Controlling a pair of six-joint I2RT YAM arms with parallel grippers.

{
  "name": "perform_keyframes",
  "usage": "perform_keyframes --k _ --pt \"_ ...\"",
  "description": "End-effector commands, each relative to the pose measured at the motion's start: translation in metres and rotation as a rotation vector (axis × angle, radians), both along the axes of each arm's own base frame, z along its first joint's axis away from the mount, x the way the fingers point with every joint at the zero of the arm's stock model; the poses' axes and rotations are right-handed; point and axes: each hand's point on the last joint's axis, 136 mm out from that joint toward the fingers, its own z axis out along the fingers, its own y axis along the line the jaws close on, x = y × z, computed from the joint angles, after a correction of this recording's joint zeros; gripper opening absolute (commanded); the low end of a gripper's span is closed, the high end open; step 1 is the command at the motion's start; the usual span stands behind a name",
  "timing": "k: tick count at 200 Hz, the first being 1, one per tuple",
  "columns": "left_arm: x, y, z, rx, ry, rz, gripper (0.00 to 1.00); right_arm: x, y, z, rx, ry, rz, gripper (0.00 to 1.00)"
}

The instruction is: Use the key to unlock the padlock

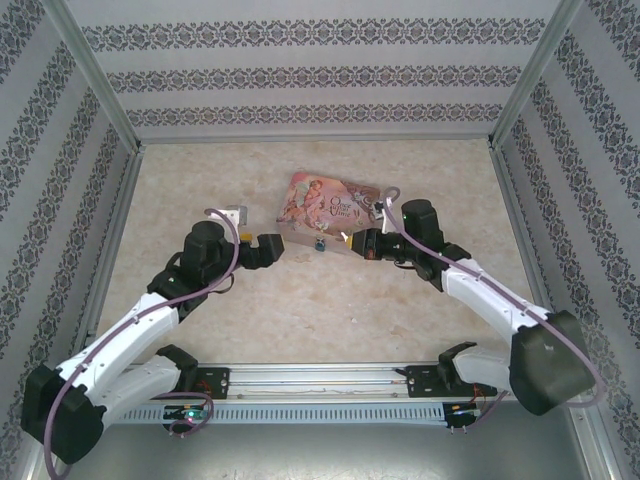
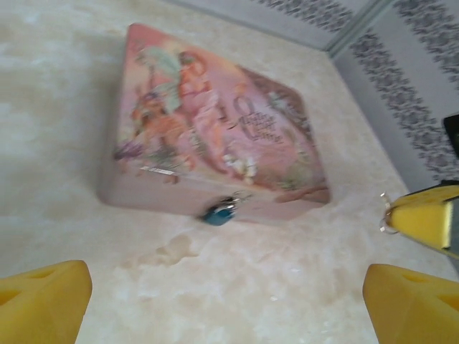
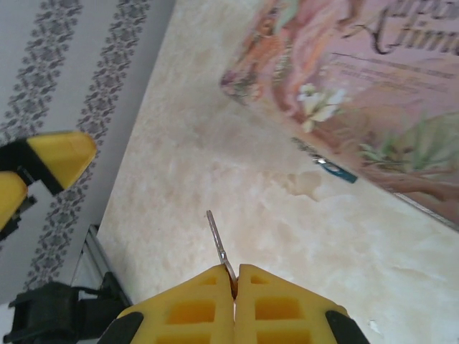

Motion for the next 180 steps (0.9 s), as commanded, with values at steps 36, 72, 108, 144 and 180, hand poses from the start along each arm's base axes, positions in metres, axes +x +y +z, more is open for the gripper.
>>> perform_keyframes --k 36,72,108,144,180 --pt "0.025 -0.004 -0.034 0.031 0.084 0.041 0.95 0.042 -0.001 0.001 0.078 0.078 -0.069 0.0" --pt "0.034 -0.02 -0.044 0.016 0.078 -0.009 0.94 0.061 -0.002 -0.012 0.077 0.116 -0.097 0.0" --pt "0.038 -0.046 -0.057 0.05 0.077 -0.101 0.91 0.077 0.001 -0.026 0.082 0.148 -0.113 0.0" --pt "0.044 -0.072 -0.07 0.041 0.111 -0.187 0.79 0.087 0.003 -0.037 0.072 0.169 -0.119 0.0" --pt "0.049 -0.089 -0.083 0.08 0.126 -0.227 0.76 0.089 0.001 -0.05 0.047 0.189 -0.133 0.0"
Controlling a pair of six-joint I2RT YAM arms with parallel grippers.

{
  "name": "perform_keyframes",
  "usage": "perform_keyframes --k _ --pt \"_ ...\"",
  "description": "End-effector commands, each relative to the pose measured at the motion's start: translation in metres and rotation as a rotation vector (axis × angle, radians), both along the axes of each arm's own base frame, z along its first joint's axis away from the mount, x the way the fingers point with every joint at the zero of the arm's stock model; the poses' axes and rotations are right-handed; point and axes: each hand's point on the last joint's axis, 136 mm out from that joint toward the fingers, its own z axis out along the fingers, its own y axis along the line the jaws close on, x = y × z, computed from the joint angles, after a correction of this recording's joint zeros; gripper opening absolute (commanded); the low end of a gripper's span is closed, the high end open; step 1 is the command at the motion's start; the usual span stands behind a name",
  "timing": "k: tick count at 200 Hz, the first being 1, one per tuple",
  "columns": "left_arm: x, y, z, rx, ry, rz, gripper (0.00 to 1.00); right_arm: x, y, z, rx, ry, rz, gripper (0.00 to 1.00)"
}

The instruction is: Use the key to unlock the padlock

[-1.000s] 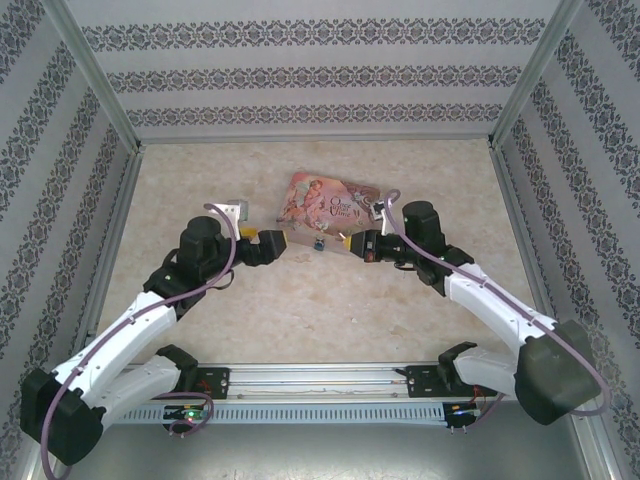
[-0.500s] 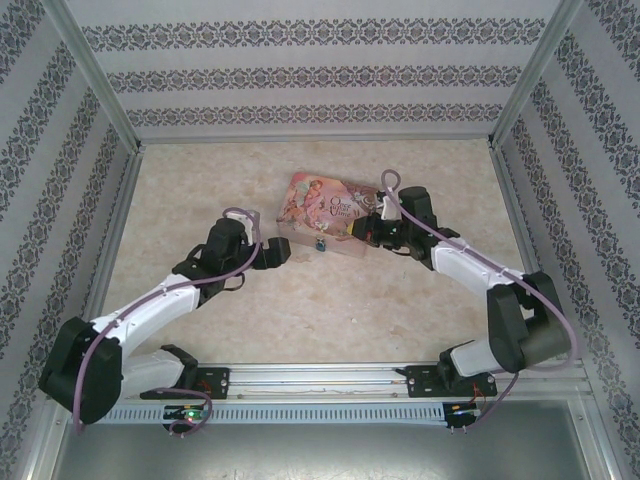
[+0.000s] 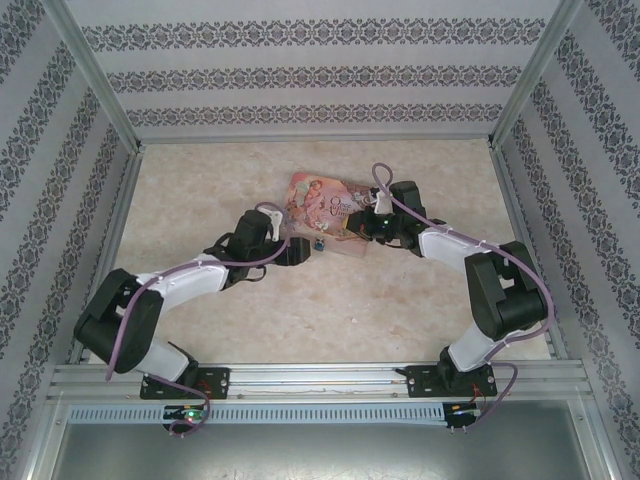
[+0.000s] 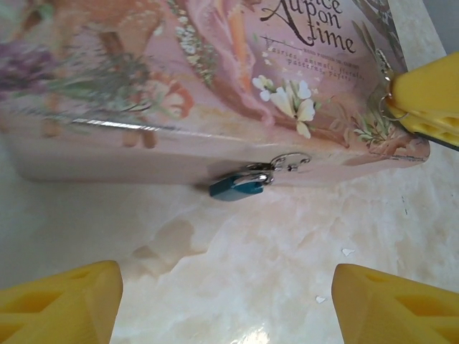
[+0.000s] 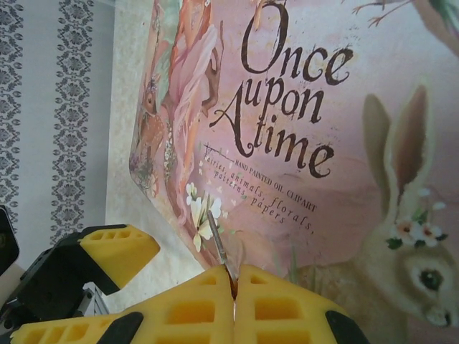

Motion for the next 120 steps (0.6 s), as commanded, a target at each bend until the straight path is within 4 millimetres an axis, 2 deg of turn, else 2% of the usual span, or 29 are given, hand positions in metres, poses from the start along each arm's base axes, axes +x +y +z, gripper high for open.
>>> perform_keyframes --k 1,85,120 --pt "0.006 -0.021 0.011 -0.006 -0.064 -0.07 0.76 0.01 -0.002 0.003 0.001 -0.021 -0.015 0.0" --pt "0.008 -0.043 -0.009 -0.008 -0.036 -0.14 0.74 -0.004 -0.007 -0.026 -0.039 0.051 -0.017 0.0" --pt "0.011 -0.045 -0.014 -0.022 -0.034 -0.124 0.73 -0.013 -0.004 -0.036 -0.039 0.078 -0.016 0.0"
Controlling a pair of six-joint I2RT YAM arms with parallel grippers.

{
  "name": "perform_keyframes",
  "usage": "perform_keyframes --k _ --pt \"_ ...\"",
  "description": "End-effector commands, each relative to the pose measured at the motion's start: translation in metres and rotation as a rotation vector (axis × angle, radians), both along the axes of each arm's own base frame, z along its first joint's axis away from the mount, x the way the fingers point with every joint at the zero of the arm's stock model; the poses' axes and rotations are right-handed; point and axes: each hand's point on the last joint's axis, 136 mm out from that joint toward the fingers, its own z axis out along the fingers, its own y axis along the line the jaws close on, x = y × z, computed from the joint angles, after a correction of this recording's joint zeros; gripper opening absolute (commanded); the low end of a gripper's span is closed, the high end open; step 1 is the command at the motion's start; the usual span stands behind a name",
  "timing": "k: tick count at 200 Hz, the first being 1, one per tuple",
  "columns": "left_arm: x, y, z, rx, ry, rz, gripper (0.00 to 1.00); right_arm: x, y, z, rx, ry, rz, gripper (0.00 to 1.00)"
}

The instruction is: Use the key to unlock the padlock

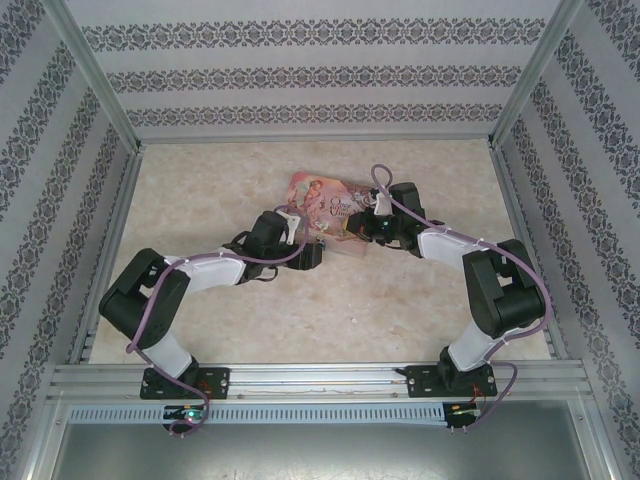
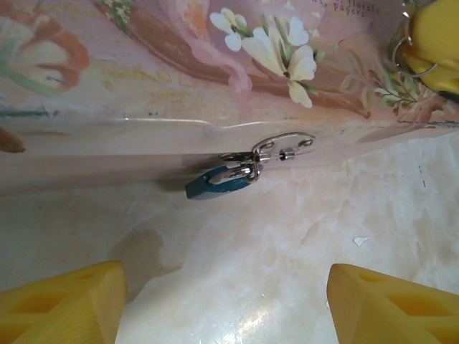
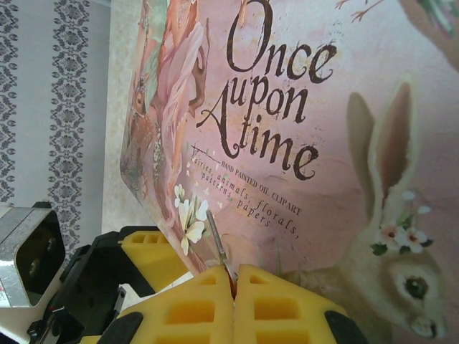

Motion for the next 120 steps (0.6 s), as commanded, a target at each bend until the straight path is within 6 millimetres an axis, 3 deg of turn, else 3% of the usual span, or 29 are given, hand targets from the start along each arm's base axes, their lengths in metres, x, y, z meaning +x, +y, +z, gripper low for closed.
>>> perform_keyframes --k 1,64,120 --pt "0.009 -0.016 0.017 -0.058 -0.064 -0.021 0.73 -0.012 -0.004 -0.028 -0.036 0.075 -0.014 0.0" --pt "0.011 -0.014 0.013 -0.054 -0.064 -0.006 0.72 -0.03 0.003 -0.047 -0.04 0.118 -0.004 0.0" --pt "0.015 -0.015 0.005 -0.043 -0.048 0.008 0.67 -0.036 0.012 -0.047 -0.032 0.122 0.016 0.0"
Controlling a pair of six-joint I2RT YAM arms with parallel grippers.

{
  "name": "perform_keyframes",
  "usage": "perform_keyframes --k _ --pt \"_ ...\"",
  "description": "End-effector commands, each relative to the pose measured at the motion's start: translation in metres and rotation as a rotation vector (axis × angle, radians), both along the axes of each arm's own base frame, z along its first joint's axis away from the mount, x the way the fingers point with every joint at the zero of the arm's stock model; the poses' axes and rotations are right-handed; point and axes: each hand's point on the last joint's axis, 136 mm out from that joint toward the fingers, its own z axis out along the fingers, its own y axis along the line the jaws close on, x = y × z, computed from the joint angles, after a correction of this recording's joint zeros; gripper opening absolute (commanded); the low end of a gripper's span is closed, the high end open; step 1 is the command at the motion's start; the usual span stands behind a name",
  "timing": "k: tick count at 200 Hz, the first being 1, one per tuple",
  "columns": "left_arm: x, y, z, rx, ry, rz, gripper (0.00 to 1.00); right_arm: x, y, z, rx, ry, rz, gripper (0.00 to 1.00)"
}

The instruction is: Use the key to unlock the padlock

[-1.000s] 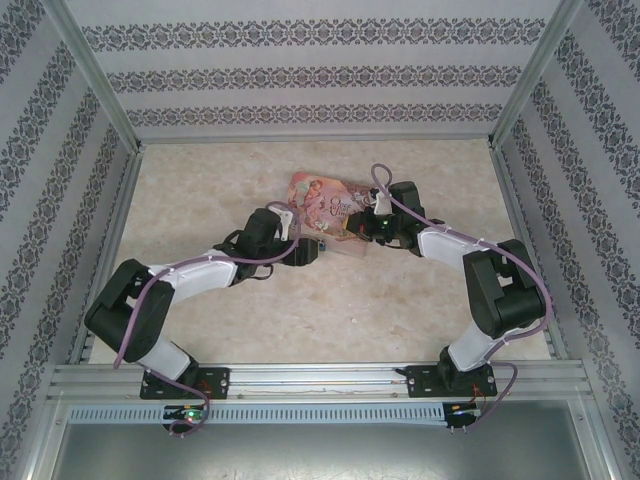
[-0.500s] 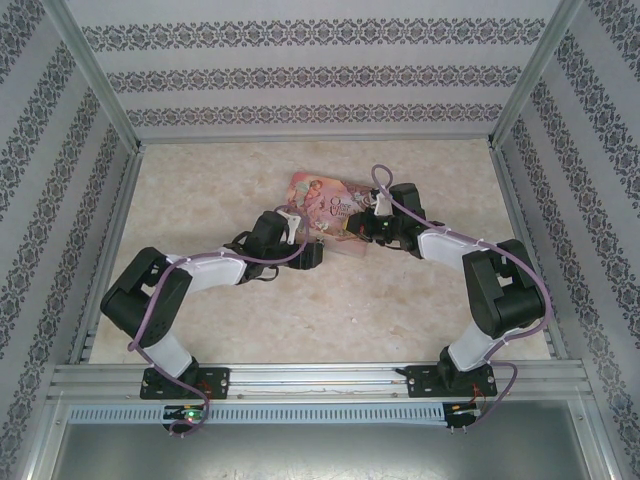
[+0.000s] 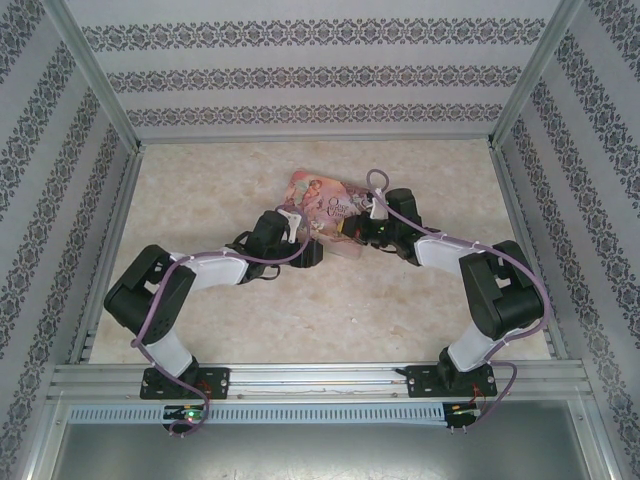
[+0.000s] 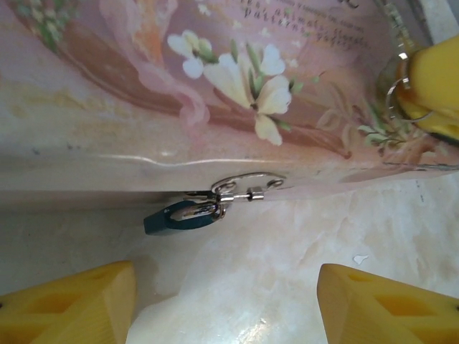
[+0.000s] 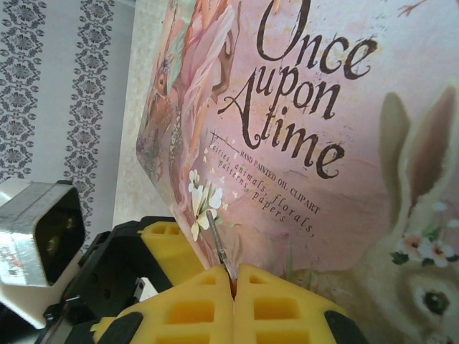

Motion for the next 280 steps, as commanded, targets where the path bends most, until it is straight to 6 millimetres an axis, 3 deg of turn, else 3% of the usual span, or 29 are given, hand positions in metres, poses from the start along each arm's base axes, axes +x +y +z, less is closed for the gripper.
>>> perform_keyframes --k 1,159,280 --pt "0.008 -0.01 0.009 -0.024 -0.032 0.002 0.66 -0.028 -0.004 -0.048 -0.073 0.169 -0.001 0.0" --pt "0.031 -0.014 -0.008 0.033 -0.066 0.001 0.61 -0.033 -0.011 -0.046 -0.078 0.167 -0.001 0.0" --pt "0.034 -0.026 -0.018 0.016 -0.041 -0.045 0.53 -0.033 -0.012 -0.049 -0.081 0.175 -0.003 0.0"
